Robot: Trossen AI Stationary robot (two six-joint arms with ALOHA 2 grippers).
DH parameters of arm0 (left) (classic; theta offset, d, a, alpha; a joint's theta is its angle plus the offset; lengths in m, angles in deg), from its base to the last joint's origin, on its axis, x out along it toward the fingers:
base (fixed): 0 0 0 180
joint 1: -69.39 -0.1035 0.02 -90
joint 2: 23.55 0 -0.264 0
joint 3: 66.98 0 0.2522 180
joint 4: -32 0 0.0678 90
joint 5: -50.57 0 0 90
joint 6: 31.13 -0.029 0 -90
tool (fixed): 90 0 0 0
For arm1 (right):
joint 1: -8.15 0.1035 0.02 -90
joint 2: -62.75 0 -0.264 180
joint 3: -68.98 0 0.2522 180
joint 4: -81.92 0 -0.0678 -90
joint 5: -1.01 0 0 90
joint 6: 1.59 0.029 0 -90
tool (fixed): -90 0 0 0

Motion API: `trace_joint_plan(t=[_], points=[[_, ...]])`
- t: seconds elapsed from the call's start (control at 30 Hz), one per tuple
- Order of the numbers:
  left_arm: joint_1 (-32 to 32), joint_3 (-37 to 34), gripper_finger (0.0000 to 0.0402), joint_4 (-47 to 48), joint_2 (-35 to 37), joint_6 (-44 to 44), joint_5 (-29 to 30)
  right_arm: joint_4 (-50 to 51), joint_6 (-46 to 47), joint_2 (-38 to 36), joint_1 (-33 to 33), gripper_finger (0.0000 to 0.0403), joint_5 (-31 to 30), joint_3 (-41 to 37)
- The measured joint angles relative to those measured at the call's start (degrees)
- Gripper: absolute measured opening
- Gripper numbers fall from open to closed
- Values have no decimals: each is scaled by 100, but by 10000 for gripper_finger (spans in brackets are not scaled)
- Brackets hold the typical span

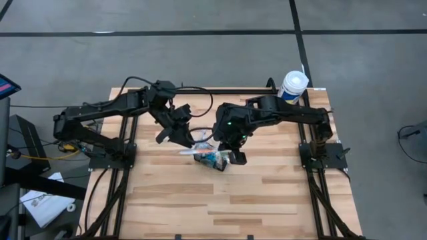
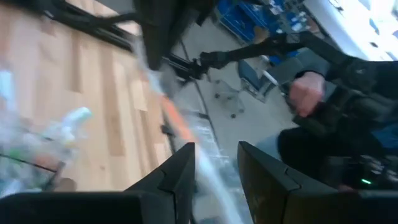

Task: Pick & Place toothbrushing station
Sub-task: Put the orange toothbrush into the black wire organizer

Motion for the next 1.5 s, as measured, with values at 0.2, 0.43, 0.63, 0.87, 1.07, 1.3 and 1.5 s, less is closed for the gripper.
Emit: trace_joint_plan(t=[0.2,0.43,0.63,0.87,1.07,1.3,1.5], points=[[0,0,115,1,-13,137,-494,251,-117,77,-10,0,-224,-3],[-1,3,115,78,-62,280,-589,273,-117,31,-48,0,-302,0],[15,-1,115,944,-189,-463,120,48,-116,37,-37,0,-258,0],[109,7,115,1105,-367,-617,-123,30,-152,36,-37,0,-170,0],[210,-1,113,1154,-418,-615,-231,6,-241,36,-37,0,-170,0],[205,-2,37,1158,-413,-769,-120,-37,-255,36,-37,0,-139,0],[205,-7,20,1120,-419,-926,-30,-114,119,0,-60,20,148,95]])
